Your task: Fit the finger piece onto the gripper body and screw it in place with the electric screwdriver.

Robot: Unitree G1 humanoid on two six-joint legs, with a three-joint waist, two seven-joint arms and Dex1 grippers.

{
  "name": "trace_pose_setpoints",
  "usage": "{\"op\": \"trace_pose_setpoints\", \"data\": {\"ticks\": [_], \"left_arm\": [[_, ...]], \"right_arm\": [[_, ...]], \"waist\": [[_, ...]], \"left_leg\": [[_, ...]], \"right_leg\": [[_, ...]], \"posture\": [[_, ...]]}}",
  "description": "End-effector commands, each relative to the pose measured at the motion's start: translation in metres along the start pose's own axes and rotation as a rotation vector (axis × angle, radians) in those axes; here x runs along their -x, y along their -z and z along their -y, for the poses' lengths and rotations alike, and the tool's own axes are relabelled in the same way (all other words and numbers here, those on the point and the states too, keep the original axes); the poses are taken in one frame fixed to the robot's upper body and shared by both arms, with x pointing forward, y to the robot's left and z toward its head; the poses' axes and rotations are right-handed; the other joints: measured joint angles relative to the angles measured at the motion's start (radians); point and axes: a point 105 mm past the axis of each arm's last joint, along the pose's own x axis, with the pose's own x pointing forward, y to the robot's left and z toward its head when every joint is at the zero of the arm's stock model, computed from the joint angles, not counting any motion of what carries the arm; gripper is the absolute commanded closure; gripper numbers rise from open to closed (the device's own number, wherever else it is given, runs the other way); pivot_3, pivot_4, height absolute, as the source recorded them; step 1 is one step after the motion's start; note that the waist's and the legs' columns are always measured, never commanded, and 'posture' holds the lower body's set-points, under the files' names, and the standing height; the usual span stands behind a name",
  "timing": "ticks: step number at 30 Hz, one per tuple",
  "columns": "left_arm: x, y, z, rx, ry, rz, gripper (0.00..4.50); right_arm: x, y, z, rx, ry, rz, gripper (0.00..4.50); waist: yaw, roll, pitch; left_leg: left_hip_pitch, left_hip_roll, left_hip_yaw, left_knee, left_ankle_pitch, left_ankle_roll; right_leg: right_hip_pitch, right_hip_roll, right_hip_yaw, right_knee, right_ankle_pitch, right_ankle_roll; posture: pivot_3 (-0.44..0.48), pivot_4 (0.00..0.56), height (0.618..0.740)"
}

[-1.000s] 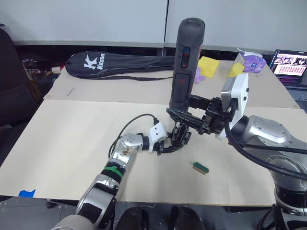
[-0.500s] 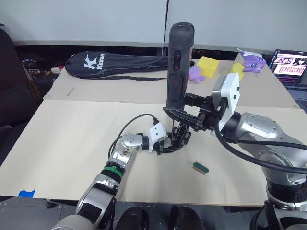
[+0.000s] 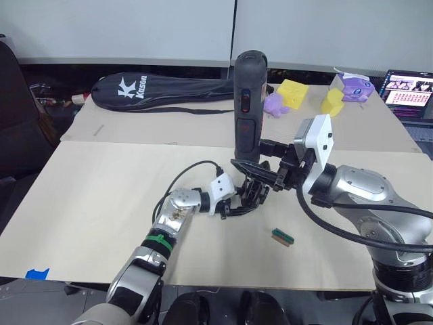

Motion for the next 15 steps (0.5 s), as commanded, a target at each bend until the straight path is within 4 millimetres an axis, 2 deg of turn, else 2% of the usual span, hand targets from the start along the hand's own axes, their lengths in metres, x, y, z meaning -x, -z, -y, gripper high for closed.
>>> {"op": "trace_pose_setpoints", "data": {"ticks": [1,15], "left_arm": [[-0.0032,-0.0038,0.0046,-0.010,0.024,0.015,2.19],[-0.0046,-0.0044,0.0052,-0.007,0.026,0.019,2.19]], "right_arm": [[0.0042,-0.0149,-0.0001,0.060,0.007,0.065,2.58],[0.0062,-0.0130,-0.0010,0.074,-0.009,0.052,2.58]], "waist": [[0.000,0.000,0.000],[0.000,0.000,0.000]], "left_leg": [[0.000,0.000,0.000,0.000,0.000,0.000],[0.000,0.000,0.000,0.000,0.000,0.000]], "right_leg": [[0.000,0.000,0.000,0.000,0.000,0.000],[0.000,0.000,0.000,0.000,0.000,0.000]], "posture": [[0.000,0.150,0.740],[0.000,0.150,0.740]]}}
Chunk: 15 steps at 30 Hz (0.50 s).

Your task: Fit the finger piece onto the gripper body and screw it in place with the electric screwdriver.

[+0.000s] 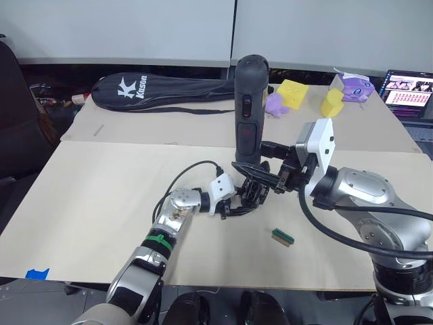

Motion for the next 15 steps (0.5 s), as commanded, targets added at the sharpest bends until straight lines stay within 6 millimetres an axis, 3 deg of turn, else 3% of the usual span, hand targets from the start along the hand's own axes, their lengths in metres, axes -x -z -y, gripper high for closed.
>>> {"op": "trace_pose_setpoints", "data": {"ticks": [1,15], "left_arm": [[-0.004,-0.004,0.005,-0.008,0.024,0.018,2.19],[-0.004,-0.005,0.003,-0.012,0.025,0.016,2.19]], "right_arm": [[0.004,-0.013,0.001,0.056,0.007,0.043,2.58],[0.003,0.004,-0.003,0.038,-0.012,0.008,2.58]], "waist": [[0.000,0.000,0.000],[0.000,0.000,0.000]], "left_leg": [[0.000,0.000,0.000,0.000,0.000,0.000],[0.000,0.000,0.000,0.000,0.000,0.000]], "right_leg": [[0.000,0.000,0.000,0.000,0.000,0.000],[0.000,0.000,0.000,0.000,0.000,0.000]], "posture": [[0.000,0.150,0.740],[0.000,0.150,0.740]]}}
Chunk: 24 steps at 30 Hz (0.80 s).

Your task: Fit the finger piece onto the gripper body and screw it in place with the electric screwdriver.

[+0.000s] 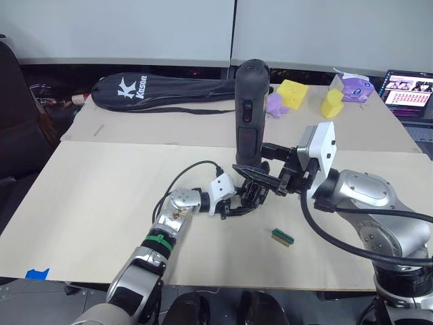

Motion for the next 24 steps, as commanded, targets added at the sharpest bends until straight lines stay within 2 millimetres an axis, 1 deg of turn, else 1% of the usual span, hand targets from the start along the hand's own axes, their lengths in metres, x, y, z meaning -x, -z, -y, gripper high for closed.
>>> {"op": "trace_pose_setpoints", "data": {"ticks": [1,15,24], "left_arm": [[-0.0042,-0.0055,0.0031,-0.012,0.024,0.016,2.19],[-0.0049,-0.0067,0.0023,-0.015,0.020,0.020,2.19],[-0.0053,-0.0063,0.0025,-0.017,0.025,0.018,2.19]], "right_arm": [[0.0006,0.0018,-0.0017,0.004,-0.010,-0.004,2.58],[0.0042,0.0063,-0.0082,0.037,-0.094,-0.041,2.58],[0.0044,0.0055,-0.0059,0.069,-0.104,-0.053,2.58]], "waist": [[0.000,0.000,0.000],[0.001,0.000,0.000],[0.001,0.000,0.000]], "left_leg": [[0.000,0.000,0.000,0.000,0.000,0.000],[0.000,0.000,0.000,0.000,0.000,0.000],[0.000,0.000,-0.001,0.000,0.000,0.000]], "right_leg": [[0.000,0.000,0.000,0.000,0.000,0.000],[0.000,-0.001,0.000,0.000,0.000,0.000],[0.000,-0.001,0.000,0.000,0.000,0.000]], "posture": [[0.000,0.150,0.740],[0.000,0.150,0.740],[0.000,0.150,0.740]]}}
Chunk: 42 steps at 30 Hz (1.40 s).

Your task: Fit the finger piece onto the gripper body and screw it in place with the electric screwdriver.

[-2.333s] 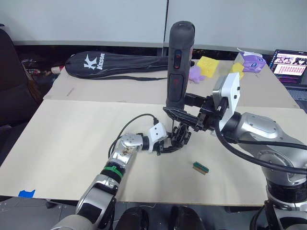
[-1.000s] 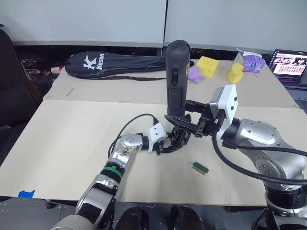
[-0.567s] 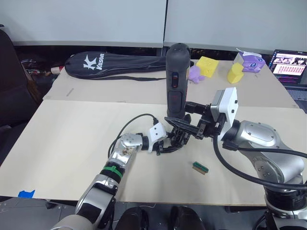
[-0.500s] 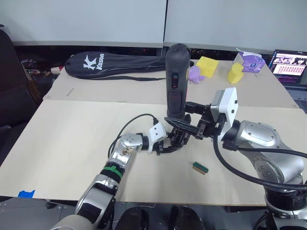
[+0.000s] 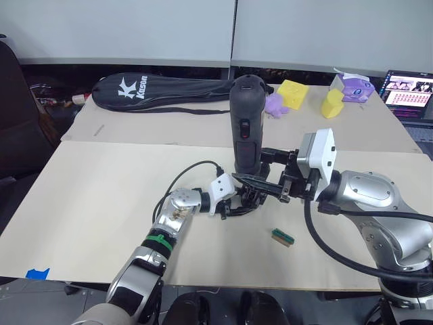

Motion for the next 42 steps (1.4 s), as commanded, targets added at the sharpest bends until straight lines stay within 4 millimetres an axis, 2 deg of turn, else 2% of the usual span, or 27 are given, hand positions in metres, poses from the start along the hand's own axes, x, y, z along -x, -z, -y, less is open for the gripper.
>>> {"op": "trace_pose_setpoints", "data": {"ticks": [1,9,20,29,42], "left_arm": [[-0.004,-0.006,0.002,-0.017,0.023,0.017,2.19],[-0.004,-0.006,0.002,-0.022,0.028,0.018,2.19],[-0.005,-0.005,0.002,-0.025,0.031,0.019,2.19],[-0.005,-0.005,0.002,-0.024,0.030,0.019,2.19],[-0.006,-0.007,0.002,-0.025,0.028,0.024,2.19]], "right_arm": [[0.001,0.005,0.002,-0.002,0.000,-0.033,2.58],[0.000,-0.008,0.006,0.019,-0.012,-0.020,2.58],[0.001,-0.009,0.002,-0.026,-0.023,-0.007,2.58],[0.003,-0.004,-0.002,-0.049,-0.030,-0.007,2.58],[-0.003,0.016,0.013,-0.058,0.070,-0.059,2.58]], "waist": [[0.000,0.000,0.000],[0.001,0.000,0.000],[0.001,0.000,0.000],[0.002,0.000,0.000],[0.002,0.000,0.000]], "left_leg": [[0.000,0.000,0.000,0.000,0.000,0.000],[0.000,0.000,0.000,0.000,0.000,0.000],[0.000,0.000,-0.001,0.000,0.000,0.000],[0.000,0.000,-0.001,0.000,0.000,0.000],[0.000,0.000,-0.001,0.000,0.000,0.000]], "right_leg": [[0.000,0.000,0.000,0.000,0.000,0.000],[0.000,-0.003,0.000,0.000,0.000,0.000],[0.000,-0.003,0.000,0.000,0.000,0.000],[0.000,-0.003,-0.001,-0.001,0.000,0.000],[0.001,-0.003,-0.001,0.000,0.000,0.000]], "posture": [[0.000,0.150,0.740],[0.000,0.150,0.740],[0.000,0.150,0.740],[0.000,0.150,0.740],[0.000,0.150,0.740]]}}
